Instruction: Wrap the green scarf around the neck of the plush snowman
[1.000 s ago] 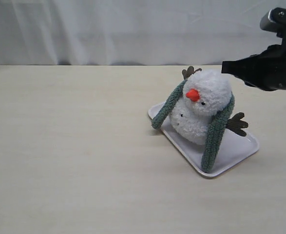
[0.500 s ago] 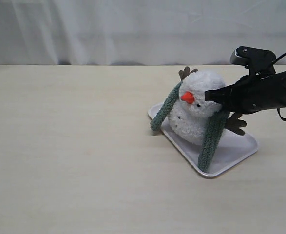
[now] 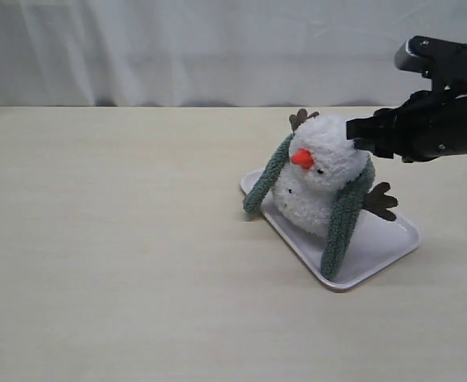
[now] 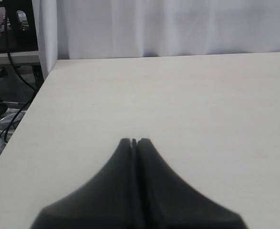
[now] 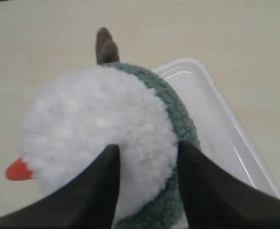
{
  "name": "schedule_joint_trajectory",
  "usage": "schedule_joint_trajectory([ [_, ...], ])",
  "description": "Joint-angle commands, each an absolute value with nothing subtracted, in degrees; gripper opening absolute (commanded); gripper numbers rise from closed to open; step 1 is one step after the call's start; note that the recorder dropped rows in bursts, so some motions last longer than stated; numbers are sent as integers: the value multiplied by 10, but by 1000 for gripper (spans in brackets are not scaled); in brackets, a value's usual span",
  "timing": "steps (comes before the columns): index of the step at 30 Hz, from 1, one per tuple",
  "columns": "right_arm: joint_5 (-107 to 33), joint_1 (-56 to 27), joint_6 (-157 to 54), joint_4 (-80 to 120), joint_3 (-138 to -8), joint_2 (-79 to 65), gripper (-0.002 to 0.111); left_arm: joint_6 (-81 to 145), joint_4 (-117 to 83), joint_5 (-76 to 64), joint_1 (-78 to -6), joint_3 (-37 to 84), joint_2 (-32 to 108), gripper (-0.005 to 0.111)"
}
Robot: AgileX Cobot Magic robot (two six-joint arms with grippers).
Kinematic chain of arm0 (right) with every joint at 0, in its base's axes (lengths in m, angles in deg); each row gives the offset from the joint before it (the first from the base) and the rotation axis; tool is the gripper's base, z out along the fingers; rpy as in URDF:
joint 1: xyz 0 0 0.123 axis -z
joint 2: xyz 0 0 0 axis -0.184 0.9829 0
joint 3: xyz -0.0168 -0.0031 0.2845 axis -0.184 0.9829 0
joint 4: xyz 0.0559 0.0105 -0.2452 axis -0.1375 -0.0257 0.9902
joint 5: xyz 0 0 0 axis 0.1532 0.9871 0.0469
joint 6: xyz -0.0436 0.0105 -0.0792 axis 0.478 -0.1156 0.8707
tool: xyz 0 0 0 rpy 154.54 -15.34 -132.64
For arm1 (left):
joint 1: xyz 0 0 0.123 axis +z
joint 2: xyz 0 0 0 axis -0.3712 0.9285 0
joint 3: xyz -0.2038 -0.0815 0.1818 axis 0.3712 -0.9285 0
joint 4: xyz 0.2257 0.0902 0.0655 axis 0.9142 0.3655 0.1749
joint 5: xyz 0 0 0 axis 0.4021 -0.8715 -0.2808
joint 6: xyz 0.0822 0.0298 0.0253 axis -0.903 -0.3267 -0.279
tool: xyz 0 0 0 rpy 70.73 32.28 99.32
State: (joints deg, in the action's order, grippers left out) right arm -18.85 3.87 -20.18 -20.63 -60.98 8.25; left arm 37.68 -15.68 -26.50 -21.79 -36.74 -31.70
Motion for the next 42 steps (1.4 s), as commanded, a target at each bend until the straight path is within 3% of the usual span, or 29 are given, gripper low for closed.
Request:
schedule_joint_trajectory([
  [1,-135,84,-231,-198,-615,46,50,378,-157,-258,-218,-369,-319,0],
  [12,2,194,-424,28,-605,52,48,378,-157,-258,-218,-369,-319,0],
  [30,-124,198,-417,-10,-568,231,48,378,-157,-257,-218,-369,-319,0],
  [42,-186,198,-323,-150,-572,293,48,378,-157,-257,-218,-369,-319,0],
])
